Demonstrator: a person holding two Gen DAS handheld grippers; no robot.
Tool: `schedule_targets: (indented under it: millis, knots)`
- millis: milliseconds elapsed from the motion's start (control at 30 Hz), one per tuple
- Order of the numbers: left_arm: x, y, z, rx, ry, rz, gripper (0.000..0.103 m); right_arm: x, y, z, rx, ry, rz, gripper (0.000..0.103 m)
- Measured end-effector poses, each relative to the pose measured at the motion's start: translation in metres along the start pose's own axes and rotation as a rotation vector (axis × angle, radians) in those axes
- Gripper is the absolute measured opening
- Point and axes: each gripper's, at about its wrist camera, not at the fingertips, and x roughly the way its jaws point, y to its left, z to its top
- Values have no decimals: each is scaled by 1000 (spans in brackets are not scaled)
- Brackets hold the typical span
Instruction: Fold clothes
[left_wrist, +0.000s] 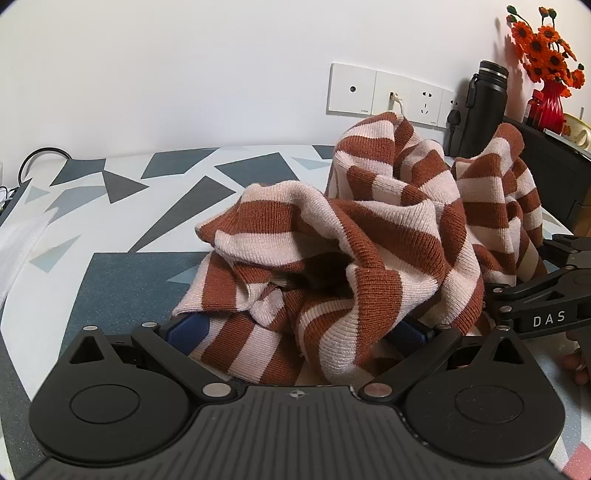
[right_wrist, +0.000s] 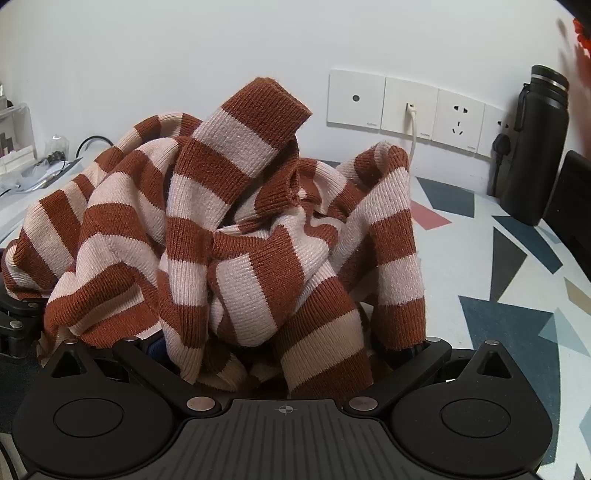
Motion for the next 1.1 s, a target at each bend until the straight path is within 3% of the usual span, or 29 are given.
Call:
schedule_targets:
  millis: [1100]
  knots:
    - [-3,0,-2,-3,-1,3,102,1,0,2,-2,1,5,102]
